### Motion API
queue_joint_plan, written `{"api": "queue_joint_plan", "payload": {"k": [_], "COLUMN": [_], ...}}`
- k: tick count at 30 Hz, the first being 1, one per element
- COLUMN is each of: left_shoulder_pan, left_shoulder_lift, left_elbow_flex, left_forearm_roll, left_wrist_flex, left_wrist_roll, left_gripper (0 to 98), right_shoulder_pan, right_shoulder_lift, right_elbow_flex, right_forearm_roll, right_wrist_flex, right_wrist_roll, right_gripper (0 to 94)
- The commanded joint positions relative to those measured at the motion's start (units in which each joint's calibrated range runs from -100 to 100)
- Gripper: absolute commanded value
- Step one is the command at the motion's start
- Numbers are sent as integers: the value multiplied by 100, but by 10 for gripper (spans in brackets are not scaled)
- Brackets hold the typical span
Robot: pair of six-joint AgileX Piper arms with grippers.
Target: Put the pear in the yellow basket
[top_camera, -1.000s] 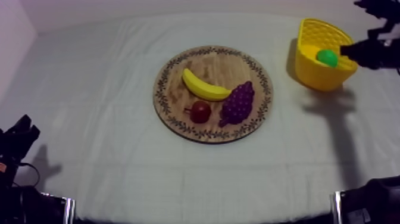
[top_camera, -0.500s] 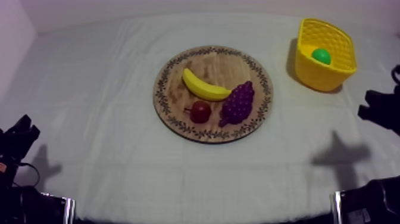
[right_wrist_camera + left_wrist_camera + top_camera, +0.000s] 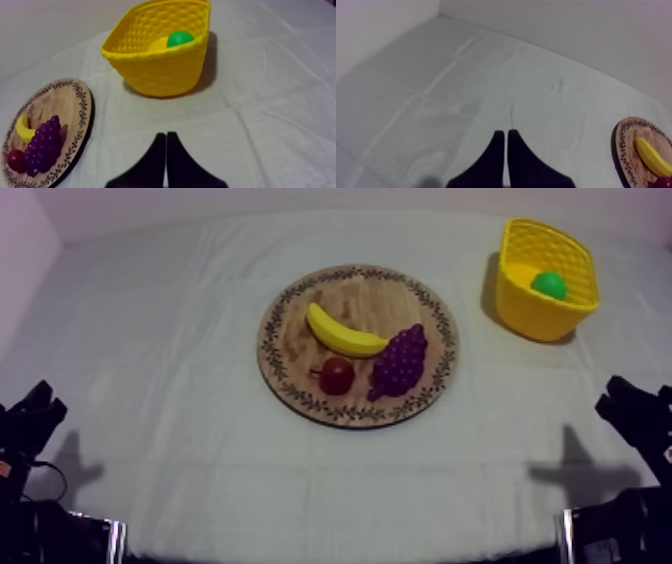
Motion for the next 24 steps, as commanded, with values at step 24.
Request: {"api": "queue_joint_plan", "payload": {"k": [24], "left_shoulder_pan": [1], "left_shoulder_lift": [-4], "left_elbow_flex": [2], "left_forearm_roll": [0], "left_wrist_flex": [0], "left_wrist_roll": [-3], "left_gripper": [1], "right_shoulder_pan": [6], "right_shoulder_lift": [-15], "right_elbow_flex": [30], "right_forearm_roll": [-95], "right_wrist_flex": [-97], "right_wrist_roll": [1438], "right_gripper": [3]}}
